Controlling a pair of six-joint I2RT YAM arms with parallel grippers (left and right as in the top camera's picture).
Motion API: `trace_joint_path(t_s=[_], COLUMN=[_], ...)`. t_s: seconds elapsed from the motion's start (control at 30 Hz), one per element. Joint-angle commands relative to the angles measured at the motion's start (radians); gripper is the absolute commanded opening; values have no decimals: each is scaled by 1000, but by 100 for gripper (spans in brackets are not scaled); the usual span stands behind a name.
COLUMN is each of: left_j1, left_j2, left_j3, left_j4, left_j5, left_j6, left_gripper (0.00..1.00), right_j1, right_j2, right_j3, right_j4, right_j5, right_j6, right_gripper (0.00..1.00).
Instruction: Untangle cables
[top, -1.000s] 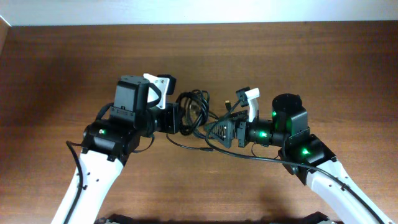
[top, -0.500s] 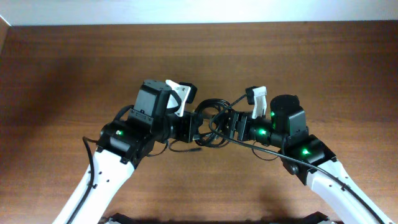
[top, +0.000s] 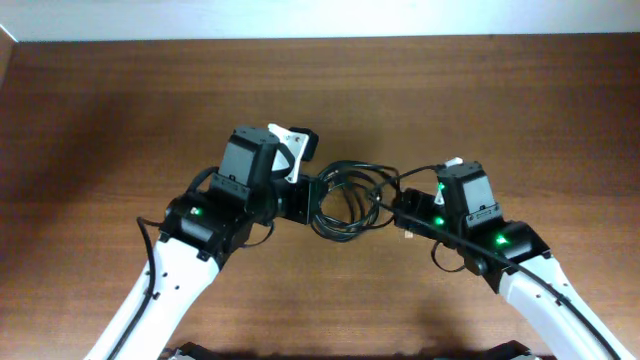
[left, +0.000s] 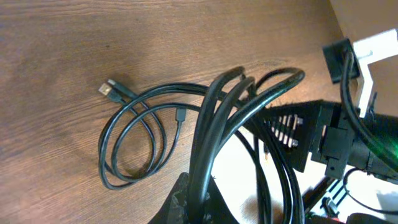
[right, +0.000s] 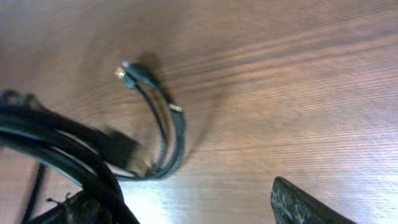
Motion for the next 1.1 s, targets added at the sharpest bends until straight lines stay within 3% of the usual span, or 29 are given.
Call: trace_joint_path(t_s=[0.0,0.27,0.4,0.57,0.67,0.73,0.83,0.87,0.9,0.93,1.0,1.07], left_j1=[68,128,129,127,127,127,127,127,127,127,127,127], left_j2=[-14,-13,-13,-13,-13,-13,-13,-13,-13,-13,-13,-13], left_j3=[4,3,3,3,3,3,3,3,3,3,3,2], left_j4=[13,0,-36,-43,-55,-55,-55,-55,-59,-73,-114,-137], left_j5=[-49,-71,-76,-76,138,109,92,43,-63,-196,-352,-352], left_j6=[-36,-32,93,137,366,365,365,365,312,219,95,95], left_gripper=[0,0,0,0,0,0,14,56,63,78,89,97], right_j1=[-57,-109,-108,-108,-108,-108,-108,-108,-108,-108,-108,-108], right_j2=[2,2,-2,-5,-5,-5,-5,-5,-5,-5,-5,-5], right_j3=[-8,-8,-7,-7,-7,-7,-7,-7,-7,-7,-7,-7], right_j4=[-44,-129,-28,183,191,191,191,191,191,191,191,190], right_j5=[76,117,-95,-647,-664,-663,-663,-663,-663,-663,-663,-663], right_j6=[-6,-6,-134,-427,-433,-433,-433,-433,-433,-433,-433,-433], right_gripper=[77,78,79,84,85,85,85,85,85,85,85,85])
